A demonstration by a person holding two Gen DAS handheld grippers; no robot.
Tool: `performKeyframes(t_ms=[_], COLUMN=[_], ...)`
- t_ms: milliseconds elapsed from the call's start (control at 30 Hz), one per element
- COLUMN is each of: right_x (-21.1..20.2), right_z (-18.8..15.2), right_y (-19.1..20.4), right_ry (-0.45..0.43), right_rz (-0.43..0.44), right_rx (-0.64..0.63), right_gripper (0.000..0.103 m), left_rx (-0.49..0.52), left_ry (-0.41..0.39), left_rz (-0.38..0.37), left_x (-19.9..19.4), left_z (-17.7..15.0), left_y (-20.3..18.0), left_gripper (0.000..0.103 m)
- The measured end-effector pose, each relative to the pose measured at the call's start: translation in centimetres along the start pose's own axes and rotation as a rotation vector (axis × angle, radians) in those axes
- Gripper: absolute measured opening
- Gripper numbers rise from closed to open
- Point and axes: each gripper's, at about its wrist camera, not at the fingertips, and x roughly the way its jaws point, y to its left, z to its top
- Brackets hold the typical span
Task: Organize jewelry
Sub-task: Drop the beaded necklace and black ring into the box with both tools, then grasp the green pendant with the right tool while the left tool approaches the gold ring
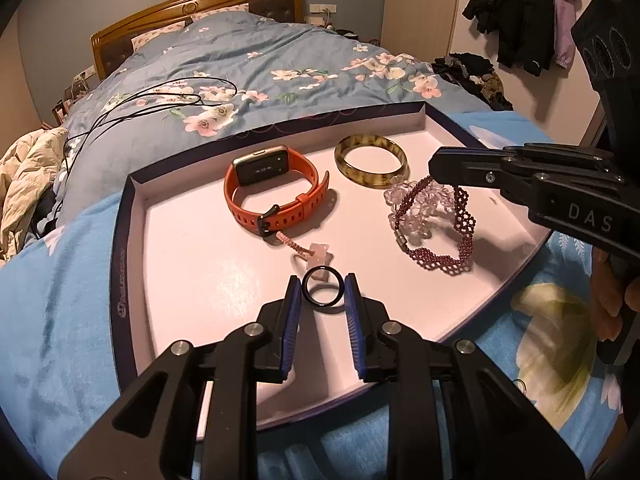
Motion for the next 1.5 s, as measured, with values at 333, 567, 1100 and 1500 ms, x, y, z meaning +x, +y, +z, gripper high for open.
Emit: performKeyframes(t_ms=[333, 567, 1100, 1500], right_x=[0.6, -1.0, -6.2, -6.0], right_z=[-0.3, -0.5, -5.8, -10.0], right_y=[-0.6, -0.5, 3.9, 5.9], right_ry=[0.019, -0.012, -0.004, 0.064], right_rz=[-0.025, -0.036, 0.068, 0.068], right_rx=[0.015, 0.018, -0.092, -0.123], right_gripper=[0.006, 0.020, 0.033, 0.038], left_rx=[-0.025, -0.049, -0.045, -0.018], left_ry=[-0.009, -0.095, -0.177, -0.115], left_rz=[-0.013, 0.012, 0.000, -0.021], left_x=[0.0, -3.1, -10.8, -11.0], left_z=[0.5, 0.2, -6.0, -10.6], left_y=[0.2, 0.7, 1.3, 0.0], left_gripper=[0.029, 0.044, 0.048, 0.050])
